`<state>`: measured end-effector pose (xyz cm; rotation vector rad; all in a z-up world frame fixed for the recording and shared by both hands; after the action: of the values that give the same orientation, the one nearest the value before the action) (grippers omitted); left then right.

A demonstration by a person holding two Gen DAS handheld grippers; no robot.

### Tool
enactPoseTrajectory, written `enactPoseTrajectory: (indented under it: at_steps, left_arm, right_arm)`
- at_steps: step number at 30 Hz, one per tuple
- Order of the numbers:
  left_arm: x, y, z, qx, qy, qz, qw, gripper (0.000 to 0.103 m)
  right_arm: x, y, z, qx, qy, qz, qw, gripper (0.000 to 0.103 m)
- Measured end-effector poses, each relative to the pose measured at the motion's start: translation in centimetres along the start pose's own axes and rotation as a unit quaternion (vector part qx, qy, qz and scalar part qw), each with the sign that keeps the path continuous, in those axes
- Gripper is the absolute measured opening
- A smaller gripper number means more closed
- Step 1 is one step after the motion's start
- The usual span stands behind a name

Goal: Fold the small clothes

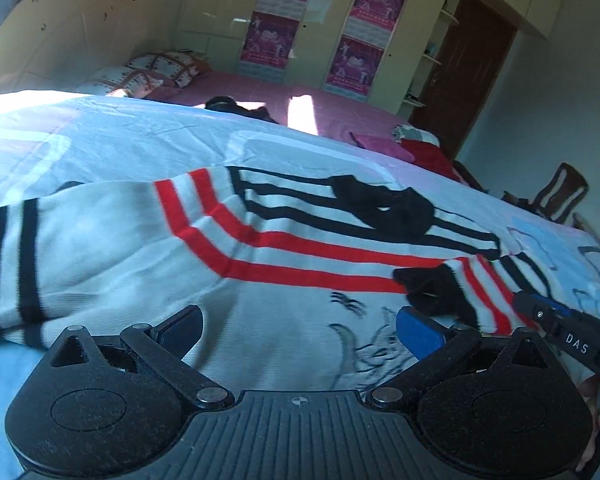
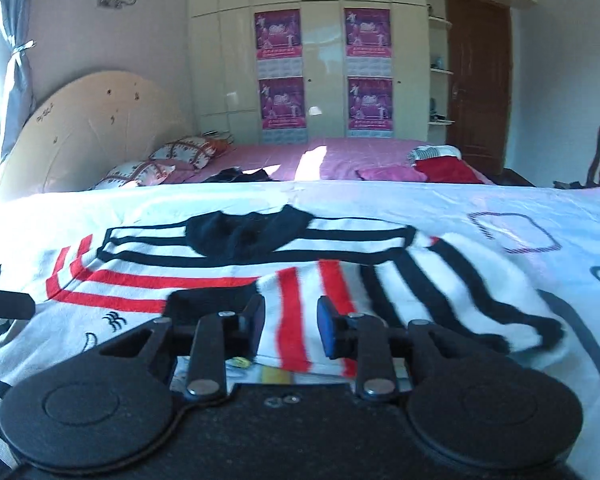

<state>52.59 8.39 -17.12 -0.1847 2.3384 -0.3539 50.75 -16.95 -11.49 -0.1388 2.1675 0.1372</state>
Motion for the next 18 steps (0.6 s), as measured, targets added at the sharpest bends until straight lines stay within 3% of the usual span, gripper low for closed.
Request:
enactPoseTrajectory:
  at_steps: [1, 2, 3, 6, 11, 12, 13, 14, 18]
  left_arm:
    - [0.2, -1.7, 1.1, 0.026, 0.011, -0.008, 0.9996, 0.065]
    - [0.4, -2.9, 2.2, 0.048, 0.027, -0.019, 0.9983, 0.055]
    - [0.7, -4.7, 3.5, 0.079, 0.040, -0.035, 0.9955, 0.055]
    - [1.0, -7.8, 6.3, 0.127, 0.062, -0.081, 0.9867, 0.055]
    - [1.1, -9.8, 9.7, 0.137, 0.072, -0.122, 0.9805, 0.055]
    - [0.7, -10.1, 10.0, 0.137, 0.066, -0.122, 0.9809, 0.049]
    - [0.4, -10.4, 10.4, 0.136, 0.064, -0.120, 0.9814, 0.017]
    - [0.1, -10.6, 10.5, 0.137, 0.062, -0.117, 0.9817, 0.009]
    - [-3.5, -11.1, 8.4, 0.126, -0.007, -0.074, 0.9892, 0.009]
  right_arm:
    - [-0.1, -1.5, -0.5, 0.011, -0.001, 0.010, 1.000, 0.029]
    - [0.1, -2.9, -1.1, 0.025, -0.002, 0.018, 1.000, 0.030]
    - [0.2, -3.9, -1.4, 0.033, -0.001, 0.024, 0.999, 0.031]
    - [0.6, -7.3, -2.7, 0.058, 0.000, 0.047, 0.997, 0.032]
    - [1.0, -10.8, -3.6, 0.077, -0.001, 0.069, 0.995, 0.032]
    - [1.0, -11.4, -3.8, 0.081, -0.001, 0.074, 0.994, 0.032]
    - [1.1, -11.9, -3.9, 0.085, -0.002, 0.079, 0.993, 0.032]
    - [1.1, -12.4, -4.0, 0.089, -0.003, 0.085, 0.992, 0.032]
    - [0.9, -14.0, -4.1, 0.098, -0.007, 0.108, 0.989, 0.031]
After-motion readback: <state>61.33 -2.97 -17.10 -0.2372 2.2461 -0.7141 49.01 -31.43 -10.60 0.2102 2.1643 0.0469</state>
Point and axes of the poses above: each gripper's, at about its wrist camera, not at the fingertips, and z roughly the way its jaws point, y to its left, x to its underside, the point moved 10 cm from there along z, roughly the way its jaws point, and after that the axes turned 4 degrees about y, right-handed, at the moved point
